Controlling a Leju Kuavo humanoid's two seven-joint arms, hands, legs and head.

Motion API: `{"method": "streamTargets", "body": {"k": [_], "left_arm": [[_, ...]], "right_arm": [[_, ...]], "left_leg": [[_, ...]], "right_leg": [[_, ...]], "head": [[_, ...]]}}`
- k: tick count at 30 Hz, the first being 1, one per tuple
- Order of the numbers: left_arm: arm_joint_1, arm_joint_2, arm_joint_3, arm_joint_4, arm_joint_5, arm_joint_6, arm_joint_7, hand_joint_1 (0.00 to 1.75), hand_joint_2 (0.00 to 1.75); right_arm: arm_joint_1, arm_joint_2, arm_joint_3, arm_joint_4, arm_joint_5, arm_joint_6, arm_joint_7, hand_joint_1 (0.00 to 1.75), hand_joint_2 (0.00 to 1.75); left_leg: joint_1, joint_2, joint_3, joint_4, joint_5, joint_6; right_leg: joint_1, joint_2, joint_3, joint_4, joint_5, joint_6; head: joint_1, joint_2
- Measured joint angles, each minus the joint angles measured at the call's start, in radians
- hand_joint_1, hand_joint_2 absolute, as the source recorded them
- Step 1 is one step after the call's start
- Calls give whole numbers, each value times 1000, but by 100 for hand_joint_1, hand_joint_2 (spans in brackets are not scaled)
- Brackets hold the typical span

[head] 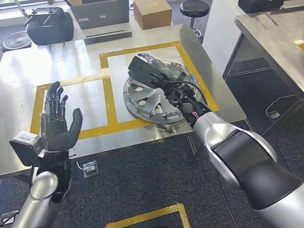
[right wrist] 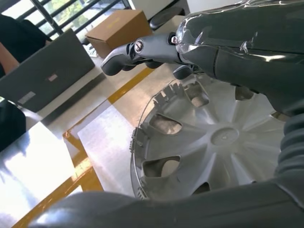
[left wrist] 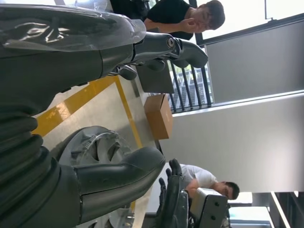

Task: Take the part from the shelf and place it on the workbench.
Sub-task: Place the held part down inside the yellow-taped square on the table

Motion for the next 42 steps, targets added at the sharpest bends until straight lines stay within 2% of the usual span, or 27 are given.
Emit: {"method": "streamTargets", "body": {"k": [2, 6, 10, 14, 16, 19, 20, 21, 23, 24, 25, 26, 28, 29, 30, 31, 32, 34, 35, 36, 37, 39, 40, 41, 42], "left_arm": [[0, 0, 0, 0, 0, 0, 5, 0, 175], [1, 2, 0, -6, -3, 5, 18, 0, 0], [5, 6, 0, -14, -2, 20, 33, 0, 0], [18, 15, 0, -27, 2, 46, 48, 0, 0], [26, 21, 1, -35, -1, 56, 56, 0, 0], [40, 31, 2, -51, -11, 66, 68, 0, 0], [44, 33, 3, -56, -14, 68, 71, 0, 0], [47, 35, 3, -61, -16, 69, 73, 0, 0], [53, 37, 4, -65, -18, 71, 76, 0, 0], [57, 39, 4, -66, -19, 72, 77, 0, 0], [61, 40, 4, -67, -19, 73, 77, 0, 0], [64, 40, 4, -68, -19, 75, 77, 0, 0], [66, 42, 4, -71, -20, 78, 77, 0, 0], [67, 43, 4, -73, -20, 79, 77, 0, 0], [67, 45, 5, -75, -21, 80, 78, 0, 0], [69, 46, 6, -77, -22, 82, 79, 0, 0], [71, 47, 7, -79, -23, 84, 80, 0, 0], [74, 51, 10, -82, -24, 89, 82, 0, 0], [74, 53, 12, -83, -25, 90, 82, 0, 0], [74, 55, 14, -83, -25, 91, 83, 0, 0], [73, 56, 15, -84, -26, 91, 83, 0, 0], [75, 58, 16, -84, -26, 92, 82, 0, 0], [77, 59, 16, -83, -26, 92, 83, 0, 0], [79, 60, 16, -83, -26, 92, 83, 0, 0], [80, 62, 17, -83, -26, 92, 83, 0, 0]], "right_arm": [[-8, 0, 4, 0, -4, 18, 22, 0, 0], [-21, -1, 6, 0, -28, 31, 38, 0, 0], [-23, -4, 0, -7, -110, 25, -2, 0, 0], [11, -13, -23, -73, -281, 38, -50, 0, 0], [65, -23, -31, -156, -396, 42, -13, 0, 0], [180, -50, -31, -329, -538, 13, 71, 0, 0], [216, -62, -31, -388, -568, 2, 89, 0, 0], [247, -73, -30, -443, -590, -8, 102, 0, 0], [303, -95, -29, -541, -617, -20, 118, 0, 0], [329, -105, -29, -585, -626, -25, 122, 0, 0], [353, -114, -28, -626, -635, -30, 125, 0, 0], [374, -122, -28, -662, -642, -35, 127, 0, 0], [411, -137, -28, -734, -654, -44, 131, 0, 0], [427, -144, -28, -767, -657, -47, 133, 0, 0], [442, -150, -28, -798, -659, -51, 137, 0, 0], [461, -155, -28, -828, -660, -55, 141, 0, 0], [481, -159, -28, -856, -661, -59, 146, 0, 0], [518, -167, -29, -906, -666, -66, 153, 0, 0], [531, -169, -30, -927, -669, -68, 154, 0, 0], [542, -171, -31, -946, -671, -69, 155, 0, 0], [552, -174, -31, -966, -672, -69, 155, 0, 0], [576, -182, -31, -999, -672, -68, 156, 0, 0], [587, -186, -31, -1010, -672, -68, 156, 0, 0], [598, -191, -31, -1018, -672, -69, 157, 0, 0], [607, -194, -31, -1024, -673, -69, 157, 0, 0]], "left_leg": [[0, 0, 0, 0, 0, 0], [0, 0, 0, 0, 0, 0], [0, 0, 0, 1, -1, 1], [0, 0, 0, 1, -1, 1], [-1, 0, 1, 3, -2, 4], [4, 3, 21, -25, 9, 21], [8, 6, 34, -44, 16, 25], [13, 10, 46, -60, 22, 27], [17, 15, 59, -68, 21, 27], [20, 17, 62, -67, 18, 25], [25, 18, 64, -64, 14, 20], [31, 17, 65, -58, 9, 14], [48, 15, 64, -33, -12, -7], [53, 13, 59, -14, -24, -21], [55, 11, 50, 6, -33, -33], [55, 9, 39, 20, -38, -42], [53, 7, 29, 28, -37, -50], [55, 7, 16, 34, -39, -60], [55, 11, 5, 49, -50, -62], [54, 14, -17, 89, -73, -61], [53, 18, -50, 152, -103, -60], [49, 22, -128, 300, -153, -63], [47, 23, -155, 341, -156, -64], [45, 24, -165, 343, -137, -64], [43, 25, -157, 304, -99, -58]], "right_leg": [[0, 0, 0, 0, 0, 0], [0, 0, 0, 0, 0, 0], [0, 0, 0, 0, 0, 0], [0, 0, 1, 0, 0, 0], [-1, 0, 2, -2, 1, 3], [-1, -1, 9, -16, 2, 17], [0, -3, 5, -5, -8, 20], [1, -5, -8, 29, -30, 23], [-5, -8, -62, 166, -96, 33], [-10, -9, -92, 235, -123, 40], [-17, -11, -108, 273, -131, 49], [-25, -14, -102, 264, -117, 58], [-41, -19, -42, 147, -55, 84], [-45, -17, -9, 89, -37, 94], [-45, -14, 13, 53, -32, 97], [-43, -9, 19, 43, -39, 95], [-40, -6, 15, 52, -44, 87], [-40, -6, -1, 60, -46, 70], [-40, -5, -6, 60, -47, 60], [-41, -6, -8, 56, -47, 52], [-40, -5, -8, 54, -48, 44], [-35, -5, -7, 53, -48, 39], [-32, -6, -5, 53, -49, 37], [-30, -5, -3, 53, -50, 35], [-28, -4, -2, 53, -51, 34]], "head": [[0, 0], [2, 0], [3, 0], [3, 0], [4, 0], [1, 0], [3, 0], [7, 0], [19, 0], [22, 0], [25, 0], [28, 0], [40, 0], [50, 0], [59, 0], [61, 0], [62, 0], [58, 0], [55, 0], [50, 0], [43, 0], [31, 0], [28, 0], [26, 0], [23, 0]]}}
